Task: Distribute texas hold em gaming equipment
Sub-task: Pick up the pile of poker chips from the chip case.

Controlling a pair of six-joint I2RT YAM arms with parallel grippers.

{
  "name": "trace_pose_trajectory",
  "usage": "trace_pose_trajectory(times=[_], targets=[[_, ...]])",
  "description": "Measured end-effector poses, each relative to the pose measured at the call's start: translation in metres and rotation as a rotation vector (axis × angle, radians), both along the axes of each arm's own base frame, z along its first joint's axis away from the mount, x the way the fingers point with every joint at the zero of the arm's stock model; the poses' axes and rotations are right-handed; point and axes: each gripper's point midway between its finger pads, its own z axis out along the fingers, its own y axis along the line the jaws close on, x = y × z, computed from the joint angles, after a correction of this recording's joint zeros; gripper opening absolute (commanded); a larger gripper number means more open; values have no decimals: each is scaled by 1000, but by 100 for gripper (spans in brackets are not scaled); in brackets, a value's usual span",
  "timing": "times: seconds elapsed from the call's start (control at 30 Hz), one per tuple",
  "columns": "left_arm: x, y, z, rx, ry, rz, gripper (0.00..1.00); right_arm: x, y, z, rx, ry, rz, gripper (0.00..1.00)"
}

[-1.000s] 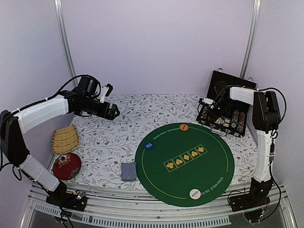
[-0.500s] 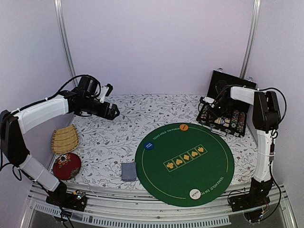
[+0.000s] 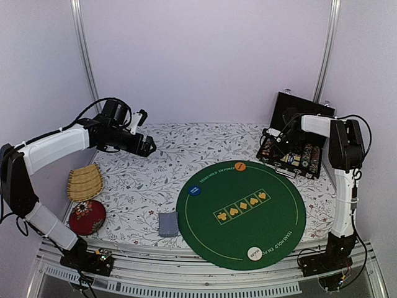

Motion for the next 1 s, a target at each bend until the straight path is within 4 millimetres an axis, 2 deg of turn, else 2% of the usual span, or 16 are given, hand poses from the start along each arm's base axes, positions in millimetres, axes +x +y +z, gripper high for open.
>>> trace_pose_trajectory(times=[0.17, 0.33, 0.43, 0.73, 0.83, 0.9, 1.0], targets=[[0, 0, 0, 0, 0, -1, 98, 4, 3, -5, 14, 2, -1, 40], [0, 0, 0, 0, -1, -1, 98, 5, 7, -8, 28, 14, 0, 21], [0, 0, 0, 1, 0, 0, 98, 5, 7, -8, 28, 14, 1, 4], [0, 0, 0, 0, 0, 0, 98, 5, 3, -3, -4, 11, -39, 2], [0, 0, 0, 0, 0, -1, 98, 3, 1, 10, -5, 7, -69, 2], [0, -1, 1, -4, -1, -4, 98, 3, 1, 29, 3, -17, -95, 2], [-2, -2, 2, -13, -6, -15, 98, 5, -1, 70, 28, -87, -142, 2]])
